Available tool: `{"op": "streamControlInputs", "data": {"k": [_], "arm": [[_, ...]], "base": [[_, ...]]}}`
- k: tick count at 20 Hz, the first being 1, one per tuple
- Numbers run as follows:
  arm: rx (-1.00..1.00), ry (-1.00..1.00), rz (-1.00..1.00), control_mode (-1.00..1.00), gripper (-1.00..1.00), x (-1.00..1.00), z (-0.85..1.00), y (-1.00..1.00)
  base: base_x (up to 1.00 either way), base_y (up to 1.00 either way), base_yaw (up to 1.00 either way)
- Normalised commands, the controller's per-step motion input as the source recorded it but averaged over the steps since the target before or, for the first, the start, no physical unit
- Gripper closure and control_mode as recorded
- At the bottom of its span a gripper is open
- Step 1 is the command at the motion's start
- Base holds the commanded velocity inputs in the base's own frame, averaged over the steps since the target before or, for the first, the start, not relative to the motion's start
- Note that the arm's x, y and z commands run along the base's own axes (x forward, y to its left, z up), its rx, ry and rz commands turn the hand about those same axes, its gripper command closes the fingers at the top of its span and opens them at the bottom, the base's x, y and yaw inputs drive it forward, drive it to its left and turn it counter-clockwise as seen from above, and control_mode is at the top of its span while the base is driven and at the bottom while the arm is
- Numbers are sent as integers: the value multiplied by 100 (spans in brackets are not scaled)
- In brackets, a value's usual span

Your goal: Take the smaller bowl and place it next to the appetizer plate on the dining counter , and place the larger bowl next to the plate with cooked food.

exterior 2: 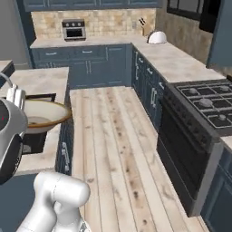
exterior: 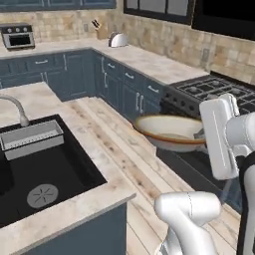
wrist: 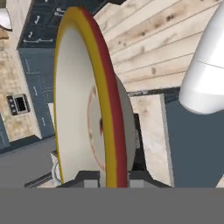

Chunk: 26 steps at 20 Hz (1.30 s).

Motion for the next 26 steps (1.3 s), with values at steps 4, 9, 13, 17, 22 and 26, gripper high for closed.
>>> {"op": "streamControlInputs", "data": {"k": [4, 9, 13, 17, 22, 26], "arm": [[0, 0, 0, 100, 100, 0, 0, 0], [0, 0, 0, 100, 100, 0, 0, 0], [0, 0, 0, 100, 100, 0, 0, 0], [0, 0, 0, 100, 100, 0, 0, 0], [0, 0, 0, 100, 100, 0, 0, 0], [0, 0, 0, 100, 100, 0, 0, 0]], "base": [[-11, 0, 100], [-85, 48, 55], [-99, 100, 11], [-44, 100, 6], [-1, 100, 2], [87, 74, 20]]}}
